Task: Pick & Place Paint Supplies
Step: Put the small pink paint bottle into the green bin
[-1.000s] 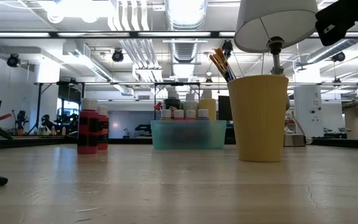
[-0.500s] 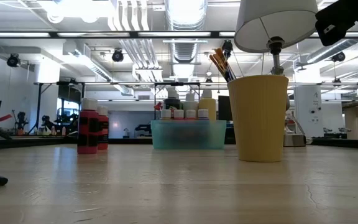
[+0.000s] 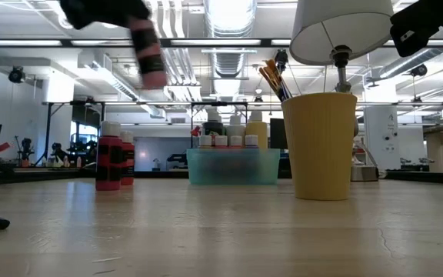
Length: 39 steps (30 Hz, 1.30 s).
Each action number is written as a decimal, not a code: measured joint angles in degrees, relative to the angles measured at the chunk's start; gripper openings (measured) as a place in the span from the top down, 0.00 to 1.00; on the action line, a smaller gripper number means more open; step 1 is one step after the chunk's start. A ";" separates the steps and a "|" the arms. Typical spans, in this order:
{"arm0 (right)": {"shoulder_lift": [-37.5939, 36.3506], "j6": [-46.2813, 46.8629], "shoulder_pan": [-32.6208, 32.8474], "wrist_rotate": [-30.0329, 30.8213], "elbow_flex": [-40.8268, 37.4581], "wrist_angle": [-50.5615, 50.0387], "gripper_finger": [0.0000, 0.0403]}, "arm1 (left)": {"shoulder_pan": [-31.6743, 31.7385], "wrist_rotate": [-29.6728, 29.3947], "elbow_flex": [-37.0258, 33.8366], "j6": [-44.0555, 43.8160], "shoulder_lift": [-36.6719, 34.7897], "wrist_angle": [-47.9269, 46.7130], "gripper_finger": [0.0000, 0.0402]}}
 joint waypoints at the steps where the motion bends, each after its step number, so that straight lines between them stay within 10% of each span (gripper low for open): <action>1: 0.02 0.00 -0.02 0.00 0.00 0.00 0.98 | 2.12 0.01 0.38 1.30 -0.01 0.92 0.69; 10: 0.01 0.00 0.00 0.00 0.00 -0.01 0.98 | 21.27 1.51 0.98 6.35 0.49 7.43 0.69; 17: 0.02 -0.01 -0.01 0.00 0.00 -0.02 0.98 | 32.56 13.18 0.98 13.77 4.87 19.15 0.69; 39: 0.00 0.00 -0.01 0.00 0.00 -0.10 0.98 | 39.12 12.95 14.07 12.68 21.18 8.84 0.69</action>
